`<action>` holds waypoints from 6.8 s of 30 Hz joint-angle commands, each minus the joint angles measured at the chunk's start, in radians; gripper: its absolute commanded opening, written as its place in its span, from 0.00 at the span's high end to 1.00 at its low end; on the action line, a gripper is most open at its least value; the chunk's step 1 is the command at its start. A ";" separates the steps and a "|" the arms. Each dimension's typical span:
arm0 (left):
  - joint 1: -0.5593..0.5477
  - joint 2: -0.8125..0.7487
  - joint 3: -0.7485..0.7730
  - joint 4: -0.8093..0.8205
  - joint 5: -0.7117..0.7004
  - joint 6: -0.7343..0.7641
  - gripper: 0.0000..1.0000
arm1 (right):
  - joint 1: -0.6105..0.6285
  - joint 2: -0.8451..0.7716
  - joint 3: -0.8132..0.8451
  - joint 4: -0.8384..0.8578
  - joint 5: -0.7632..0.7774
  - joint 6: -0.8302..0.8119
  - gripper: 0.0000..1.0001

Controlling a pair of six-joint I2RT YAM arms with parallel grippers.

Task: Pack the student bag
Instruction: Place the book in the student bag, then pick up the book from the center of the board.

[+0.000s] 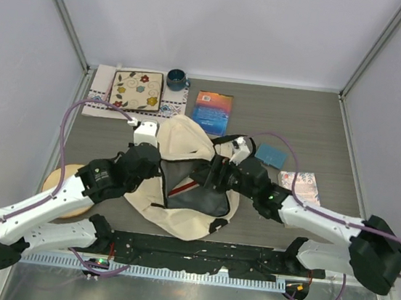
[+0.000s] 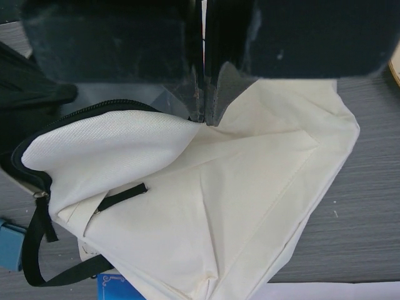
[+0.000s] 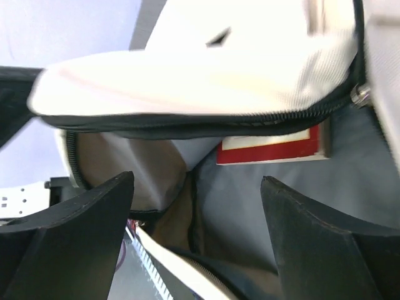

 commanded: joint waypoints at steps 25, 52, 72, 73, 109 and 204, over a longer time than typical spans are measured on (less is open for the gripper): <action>0.074 0.125 0.329 0.211 0.320 0.275 0.01 | -0.469 -0.059 0.202 -0.312 0.195 -0.113 0.03; 0.601 1.278 1.016 0.340 0.896 0.212 0.04 | -0.554 0.750 0.730 -0.043 -0.127 -0.049 0.14; 0.616 1.510 1.116 0.351 1.121 0.097 0.17 | -0.554 0.919 0.838 -0.020 -0.204 -0.032 0.30; 0.613 1.514 1.121 0.354 1.138 0.094 0.19 | -0.554 0.917 0.838 -0.003 -0.212 -0.024 0.32; 0.579 1.513 1.127 0.441 1.256 0.049 0.52 | -0.560 0.925 0.761 0.301 -0.385 0.088 0.61; 0.484 0.681 -0.084 1.232 1.127 -0.359 0.49 | -0.577 0.334 -0.115 1.190 -0.654 0.674 0.99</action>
